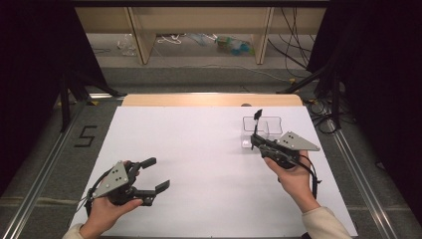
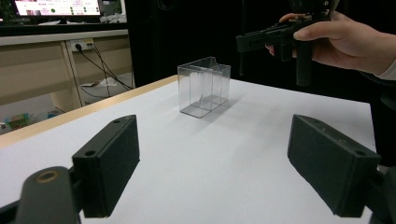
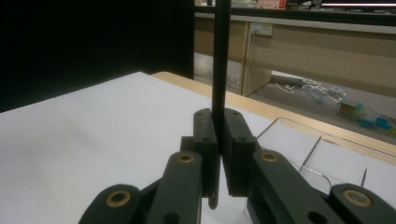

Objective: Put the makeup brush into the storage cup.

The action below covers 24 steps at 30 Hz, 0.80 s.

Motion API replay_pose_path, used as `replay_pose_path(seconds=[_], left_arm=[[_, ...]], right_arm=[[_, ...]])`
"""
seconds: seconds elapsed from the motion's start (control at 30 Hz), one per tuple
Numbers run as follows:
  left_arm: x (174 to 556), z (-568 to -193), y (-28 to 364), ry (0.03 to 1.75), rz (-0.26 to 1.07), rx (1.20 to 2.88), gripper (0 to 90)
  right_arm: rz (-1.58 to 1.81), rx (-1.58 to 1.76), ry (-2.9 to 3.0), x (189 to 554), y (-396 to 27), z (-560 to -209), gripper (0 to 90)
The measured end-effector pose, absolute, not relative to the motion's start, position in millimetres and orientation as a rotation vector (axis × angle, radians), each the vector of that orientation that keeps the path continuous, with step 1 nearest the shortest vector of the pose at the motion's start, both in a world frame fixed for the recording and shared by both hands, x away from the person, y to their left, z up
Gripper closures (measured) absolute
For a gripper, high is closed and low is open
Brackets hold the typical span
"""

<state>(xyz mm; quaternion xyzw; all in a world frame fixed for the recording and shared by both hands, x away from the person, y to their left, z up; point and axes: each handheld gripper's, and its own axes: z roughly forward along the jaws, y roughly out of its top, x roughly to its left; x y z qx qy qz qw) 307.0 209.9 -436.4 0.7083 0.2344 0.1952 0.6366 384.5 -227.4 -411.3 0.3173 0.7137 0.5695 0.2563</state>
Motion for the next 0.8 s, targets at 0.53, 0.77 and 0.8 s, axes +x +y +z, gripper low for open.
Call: replay_pose_path(seconds=[0.53,0.77,0.8], left_arm=[[306.9,-436.1,209.9,0.53,0.452,1.62,16.6],[306.9,-436.2,209.8,0.531,0.454,1.62,16.6],[306.9,-436.2,209.8,0.531,0.451,1.62,16.6]], right_arm=[[1.532,0.89,1.931,393.9,-227.5,-410.0,85.8],[1.534,0.88,1.912,398.6,-227.0,-408.8,85.8],[1.532,0.883,1.91,399.1,-226.8,-408.7,85.7]])
